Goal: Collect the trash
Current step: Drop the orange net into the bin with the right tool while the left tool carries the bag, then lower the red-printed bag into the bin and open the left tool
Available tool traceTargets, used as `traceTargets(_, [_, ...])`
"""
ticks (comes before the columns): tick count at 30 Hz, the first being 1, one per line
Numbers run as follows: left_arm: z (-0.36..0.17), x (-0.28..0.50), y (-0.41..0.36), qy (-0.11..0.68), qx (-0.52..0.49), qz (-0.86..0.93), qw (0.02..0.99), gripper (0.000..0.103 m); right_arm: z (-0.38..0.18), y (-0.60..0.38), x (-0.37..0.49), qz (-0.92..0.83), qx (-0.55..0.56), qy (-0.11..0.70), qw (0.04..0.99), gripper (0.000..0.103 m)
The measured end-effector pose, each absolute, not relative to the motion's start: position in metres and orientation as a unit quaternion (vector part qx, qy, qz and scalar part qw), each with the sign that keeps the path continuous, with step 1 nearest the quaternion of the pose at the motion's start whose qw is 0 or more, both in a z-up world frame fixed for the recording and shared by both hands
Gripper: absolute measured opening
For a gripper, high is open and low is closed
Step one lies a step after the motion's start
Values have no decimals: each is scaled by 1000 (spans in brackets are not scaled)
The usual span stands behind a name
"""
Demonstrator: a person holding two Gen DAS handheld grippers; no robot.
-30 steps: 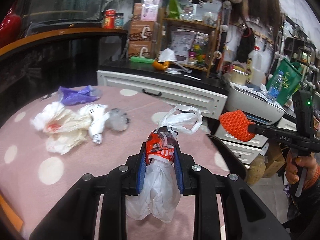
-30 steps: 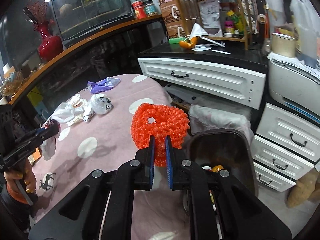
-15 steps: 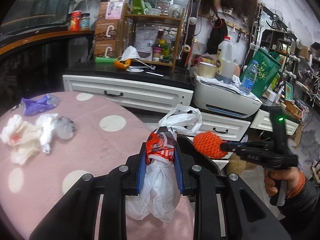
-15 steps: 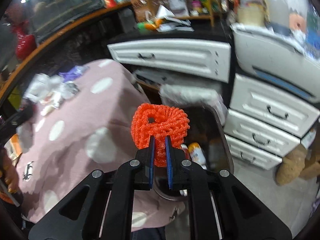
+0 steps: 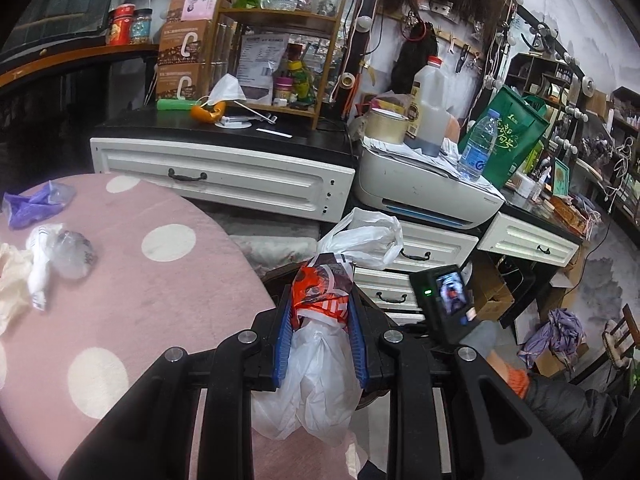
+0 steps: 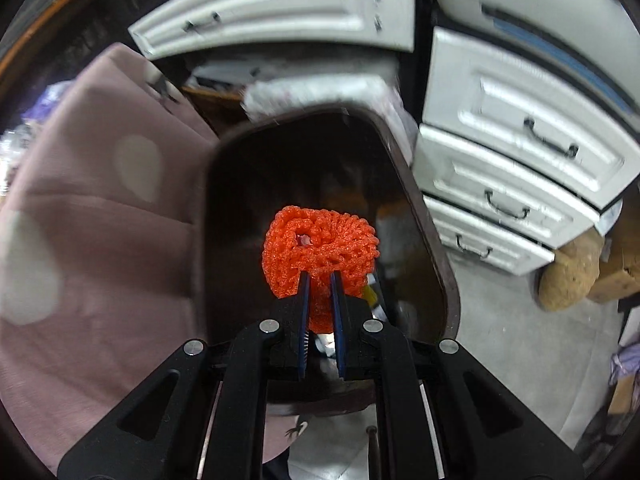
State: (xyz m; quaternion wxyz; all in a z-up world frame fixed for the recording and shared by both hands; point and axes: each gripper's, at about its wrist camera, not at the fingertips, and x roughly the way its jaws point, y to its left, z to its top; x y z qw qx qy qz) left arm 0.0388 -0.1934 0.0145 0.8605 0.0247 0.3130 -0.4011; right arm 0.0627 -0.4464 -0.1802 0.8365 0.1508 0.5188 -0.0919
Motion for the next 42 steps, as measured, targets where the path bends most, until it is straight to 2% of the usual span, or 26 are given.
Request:
traceTargets(4, [11,37,-203,317,33,-406,856,25,-205,-455,68,-97,171,539,819,11])
traceTargets(7, [7,36,-209,321,39,-410,853,25,-219,-461,69,-101,187,550,808,19])
traceTargets(9, [5,35,-213,324,41,-411,851,25,-223,-463,67,-102,200,554,802,34])
traceTargets(10, [4,35,-214,325,41,-412,850,25,-222,-464,66,-105,203,553,802,50])
traceTargets(11, [2,35,-215,327,41,-412,849,25,-219,-464,64,-108,204,546,806,61])
traceTargets(13, [0,34,-218,330,42,-413,848,25,-210,-463,61,-112,202,533,814,65])
traceTargets(22, [-4,26,-228,336,49,-421,841,25,-140,-463,34,-125,197,463,855,68])
traceTargets(24, [-6,25,-233,339,49,-424,839,25,-121,-467,25,-135,190,443,866,70])
traceTargets(26, [-8,25,-238,343,49,-427,835,25,-101,-469,12,-154,185,414,878,79])
traceTargets(30, [-12,26,-251,351,51,-431,830,25,-70,-483,-15,-195,202,365,888,81])
traceTargets(42, [-35,35,-307,387,81,-427,813,25,-20,-496,-65,-241,211,259,911,87])
